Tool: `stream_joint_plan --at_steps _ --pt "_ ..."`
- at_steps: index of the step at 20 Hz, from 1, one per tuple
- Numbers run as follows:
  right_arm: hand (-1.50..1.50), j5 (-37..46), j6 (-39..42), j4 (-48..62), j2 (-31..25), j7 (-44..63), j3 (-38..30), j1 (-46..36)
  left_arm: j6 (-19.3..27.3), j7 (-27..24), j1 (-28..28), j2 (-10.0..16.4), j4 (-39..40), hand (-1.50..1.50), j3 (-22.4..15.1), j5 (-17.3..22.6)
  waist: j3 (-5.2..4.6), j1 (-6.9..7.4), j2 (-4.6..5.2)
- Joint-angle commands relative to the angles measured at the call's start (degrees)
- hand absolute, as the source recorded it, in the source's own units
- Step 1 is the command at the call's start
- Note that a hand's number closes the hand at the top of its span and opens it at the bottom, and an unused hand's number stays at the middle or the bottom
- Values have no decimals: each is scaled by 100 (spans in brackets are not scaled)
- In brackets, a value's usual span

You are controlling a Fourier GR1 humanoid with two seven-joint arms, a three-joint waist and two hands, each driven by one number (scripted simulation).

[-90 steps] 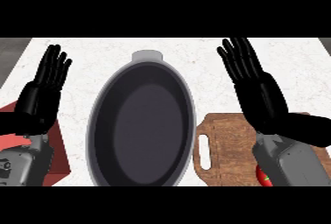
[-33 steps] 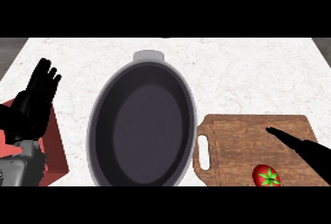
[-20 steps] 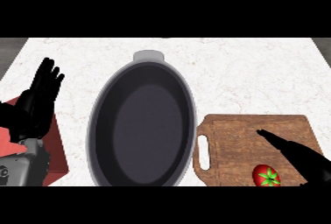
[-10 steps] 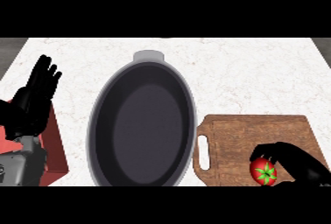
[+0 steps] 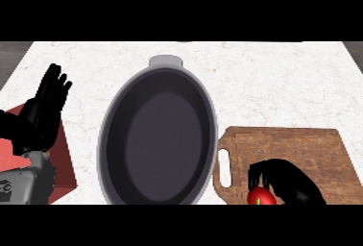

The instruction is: Pick the tomato from the cutting board and place it in the pot

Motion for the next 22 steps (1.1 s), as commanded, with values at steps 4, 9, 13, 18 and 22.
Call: stream_joint_plan --at_steps 4,9,13,18,22 --pt "150 1045 -552 21 1876 1230 1749 -802 -105 43 -176 -106 30 0 -245 -8 -40 472 -23" --pt "150 1424 -1331 312 1974 2122 2619 -1271 -126 78 -222 -130 107 0 -286 -3 -20 498 -34" --pt "150 1811 -2313 71 1985 2685 2814 -1804 -109 36 -200 -114 134 0 -266 -35 -6 448 -116" --pt "150 2735 -3312 -105 1990 3502 2974 -2472 -63 99 -178 -115 231 0 -204 -22 -10 285 -180" --pt "150 3485 -3603 -66 1991 4048 2961 -3091 -35 89 -163 -141 272 0 -251 -86 -19 220 -190"
